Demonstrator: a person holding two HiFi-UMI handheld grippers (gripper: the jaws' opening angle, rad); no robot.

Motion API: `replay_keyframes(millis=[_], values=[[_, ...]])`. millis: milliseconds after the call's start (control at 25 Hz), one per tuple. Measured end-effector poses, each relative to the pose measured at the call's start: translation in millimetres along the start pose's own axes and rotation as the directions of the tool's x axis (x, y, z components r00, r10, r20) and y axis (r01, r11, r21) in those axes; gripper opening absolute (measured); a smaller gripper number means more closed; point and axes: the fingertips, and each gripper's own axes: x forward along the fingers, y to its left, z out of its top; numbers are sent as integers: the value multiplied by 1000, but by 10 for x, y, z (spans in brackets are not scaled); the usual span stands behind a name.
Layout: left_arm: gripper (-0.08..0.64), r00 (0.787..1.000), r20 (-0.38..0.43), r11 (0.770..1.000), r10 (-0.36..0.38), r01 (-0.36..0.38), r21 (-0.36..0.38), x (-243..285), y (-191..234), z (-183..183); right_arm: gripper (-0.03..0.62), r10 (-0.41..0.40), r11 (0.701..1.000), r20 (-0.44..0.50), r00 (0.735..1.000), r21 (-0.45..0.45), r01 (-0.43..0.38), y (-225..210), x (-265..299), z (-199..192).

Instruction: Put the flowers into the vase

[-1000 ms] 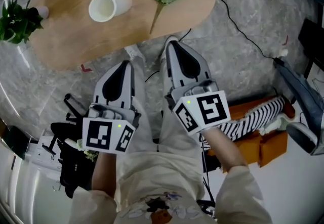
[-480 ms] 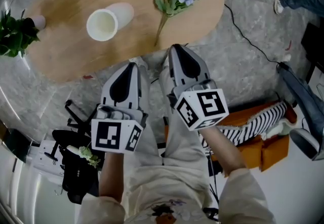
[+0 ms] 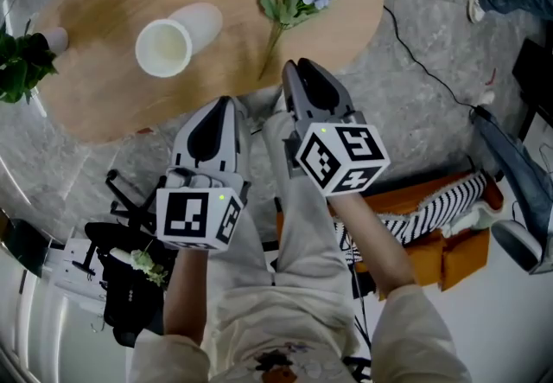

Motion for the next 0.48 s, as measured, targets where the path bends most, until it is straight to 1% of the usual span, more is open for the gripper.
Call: replay_keyframes(millis=[160, 320, 480], values=[[7, 1000, -8, 1000, 2, -2, -13, 93, 28, -62, 67, -19, 999, -6, 1000, 25, 19, -63, 158, 36], [7, 999, -41, 1000, -2, 2, -17, 197, 61, -166, 72, -40, 997, -15, 999, 60, 40, -113, 261, -20], [6, 999, -40, 1000, -4, 3, -19, 310, 82, -187, 81, -51, 996, -37, 998, 72, 54, -195, 373, -78]])
